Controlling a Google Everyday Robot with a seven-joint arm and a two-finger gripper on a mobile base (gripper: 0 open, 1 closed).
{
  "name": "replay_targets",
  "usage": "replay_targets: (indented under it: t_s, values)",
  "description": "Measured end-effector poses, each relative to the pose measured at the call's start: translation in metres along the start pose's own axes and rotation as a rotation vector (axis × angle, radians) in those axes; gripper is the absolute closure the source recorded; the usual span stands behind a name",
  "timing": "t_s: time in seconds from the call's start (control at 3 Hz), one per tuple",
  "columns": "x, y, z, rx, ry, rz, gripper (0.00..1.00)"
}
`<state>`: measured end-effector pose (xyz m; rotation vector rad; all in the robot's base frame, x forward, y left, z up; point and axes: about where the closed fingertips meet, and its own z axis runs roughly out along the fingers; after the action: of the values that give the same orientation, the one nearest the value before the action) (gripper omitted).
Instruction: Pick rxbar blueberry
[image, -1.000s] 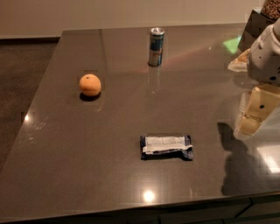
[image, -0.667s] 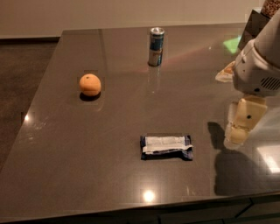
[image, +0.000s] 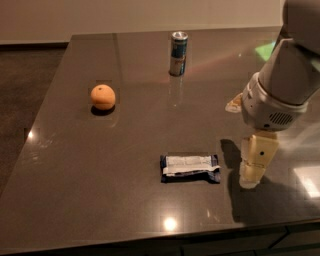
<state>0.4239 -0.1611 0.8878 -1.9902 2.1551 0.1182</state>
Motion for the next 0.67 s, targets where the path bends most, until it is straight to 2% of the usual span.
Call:
replay_targets:
  t_s: [0.67]
  values:
    - [-0.007, 0.002, 0.038, -0.029, 0.005, -0.036, 0.00]
